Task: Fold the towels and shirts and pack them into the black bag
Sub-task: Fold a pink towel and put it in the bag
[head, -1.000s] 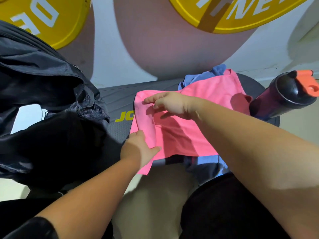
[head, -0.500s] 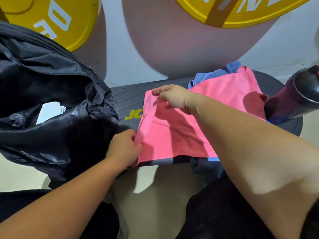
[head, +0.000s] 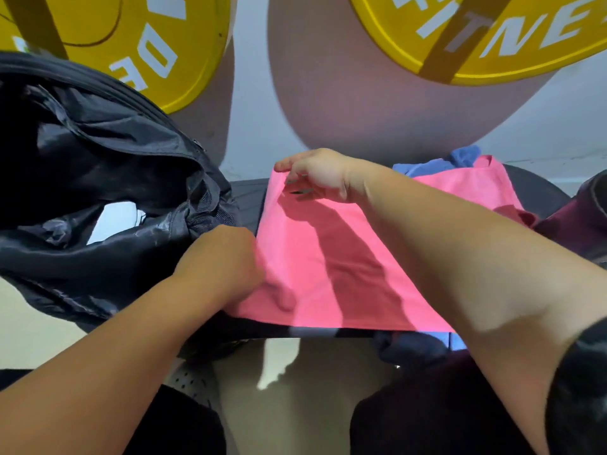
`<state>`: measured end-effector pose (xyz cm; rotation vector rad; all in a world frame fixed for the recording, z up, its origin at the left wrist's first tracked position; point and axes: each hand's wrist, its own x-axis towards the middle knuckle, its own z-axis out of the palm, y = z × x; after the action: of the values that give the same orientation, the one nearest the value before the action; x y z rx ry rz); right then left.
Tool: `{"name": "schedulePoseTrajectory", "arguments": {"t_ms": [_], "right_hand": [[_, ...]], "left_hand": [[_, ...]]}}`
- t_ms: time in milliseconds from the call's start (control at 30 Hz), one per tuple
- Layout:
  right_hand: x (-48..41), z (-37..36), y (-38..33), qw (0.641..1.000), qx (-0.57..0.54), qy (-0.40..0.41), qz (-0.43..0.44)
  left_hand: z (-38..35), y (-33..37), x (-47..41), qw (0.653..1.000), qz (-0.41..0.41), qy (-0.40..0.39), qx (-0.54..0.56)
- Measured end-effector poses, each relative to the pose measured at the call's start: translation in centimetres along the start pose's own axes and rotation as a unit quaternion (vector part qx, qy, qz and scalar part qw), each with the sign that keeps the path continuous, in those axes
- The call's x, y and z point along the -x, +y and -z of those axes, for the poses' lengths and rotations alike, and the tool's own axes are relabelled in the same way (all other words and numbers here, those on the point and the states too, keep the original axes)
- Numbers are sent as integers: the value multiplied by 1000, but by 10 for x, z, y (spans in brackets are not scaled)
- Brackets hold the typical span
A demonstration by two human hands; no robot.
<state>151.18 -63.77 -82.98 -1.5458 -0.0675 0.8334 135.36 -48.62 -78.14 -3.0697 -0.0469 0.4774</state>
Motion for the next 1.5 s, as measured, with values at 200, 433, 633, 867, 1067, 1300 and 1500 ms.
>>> {"name": "schedulePoseTrajectory", "arguments": {"t_ms": [200, 433, 633, 867, 1067, 1300, 1500], "right_hand": [[17, 64, 41, 998, -44, 40, -30], [40, 110, 53, 987, 32, 154, 19], [58, 115, 74, 962, 175, 207, 13], [68, 122, 73, 955, 116, 270, 43], [79, 138, 79, 923, 227, 304, 59], [66, 93, 85, 774, 591, 202, 106], [52, 31, 108, 758, 651, 7, 46]], "left_hand": [[-25, 66, -25, 937, -12, -115, 330], [-82, 143, -58, 882, -18, -159, 443], [-121, 156, -61, 908, -34, -140, 393], [-104, 160, -44, 889, -20, -67, 452], [-93, 175, -39, 852, -56, -126, 505], [-112, 112, -50, 936, 1, 43, 350], [-132, 58, -30, 985, 34, -80, 146]]}}
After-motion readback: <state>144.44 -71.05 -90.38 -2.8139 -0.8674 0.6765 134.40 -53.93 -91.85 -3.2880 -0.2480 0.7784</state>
